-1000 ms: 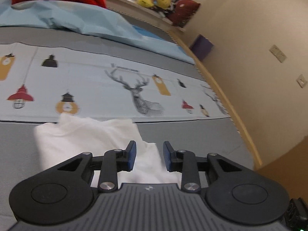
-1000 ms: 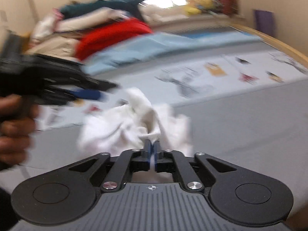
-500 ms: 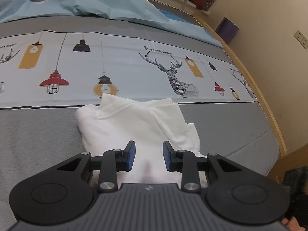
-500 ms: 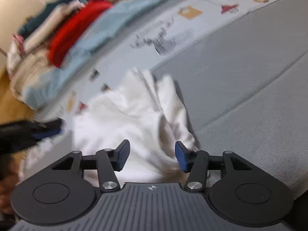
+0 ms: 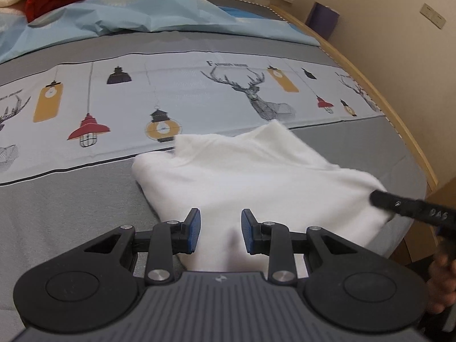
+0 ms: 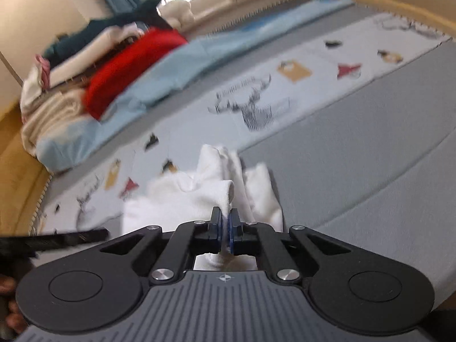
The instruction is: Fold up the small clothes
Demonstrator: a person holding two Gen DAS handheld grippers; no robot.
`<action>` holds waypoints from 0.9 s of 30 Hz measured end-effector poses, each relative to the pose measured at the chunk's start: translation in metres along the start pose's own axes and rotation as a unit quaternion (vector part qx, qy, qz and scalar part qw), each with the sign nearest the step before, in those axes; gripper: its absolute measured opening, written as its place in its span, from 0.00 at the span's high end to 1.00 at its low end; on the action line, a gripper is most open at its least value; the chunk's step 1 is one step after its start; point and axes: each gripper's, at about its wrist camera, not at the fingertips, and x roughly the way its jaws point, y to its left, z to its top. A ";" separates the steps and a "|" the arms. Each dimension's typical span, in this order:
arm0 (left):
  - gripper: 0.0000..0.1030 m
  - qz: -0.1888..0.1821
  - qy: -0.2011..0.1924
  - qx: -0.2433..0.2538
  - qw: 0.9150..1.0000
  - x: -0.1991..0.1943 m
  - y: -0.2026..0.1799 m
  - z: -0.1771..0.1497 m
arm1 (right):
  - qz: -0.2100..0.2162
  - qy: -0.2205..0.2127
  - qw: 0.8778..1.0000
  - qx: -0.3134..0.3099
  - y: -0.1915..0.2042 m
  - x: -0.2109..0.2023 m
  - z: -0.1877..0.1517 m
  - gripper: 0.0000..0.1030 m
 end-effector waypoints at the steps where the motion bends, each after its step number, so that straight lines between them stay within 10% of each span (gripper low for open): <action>1: 0.68 -0.002 0.003 0.006 1.000 0.001 -0.003 -0.001 | -0.009 0.002 1.000 0.000 -0.001 -0.004 0.002 0.96; 9: 0.68 -0.022 0.043 0.064 0.997 0.021 -0.027 -0.011 | -0.143 0.104 0.984 0.018 -0.039 0.016 -0.010 0.91; 18: 0.66 0.011 0.117 0.146 0.982 0.073 -0.032 -0.049 | -0.017 0.067 0.997 -0.035 -0.017 0.039 0.072 0.59; 23: 0.65 -0.044 0.044 -0.021 0.998 0.046 0.019 -0.024 | -0.005 0.073 0.995 -0.074 -0.018 0.090 0.087 0.58; 27: 0.62 -0.030 -0.003 -0.144 0.989 0.045 0.065 -0.016 | -0.001 0.101 0.993 -0.054 -0.030 0.130 0.077 0.58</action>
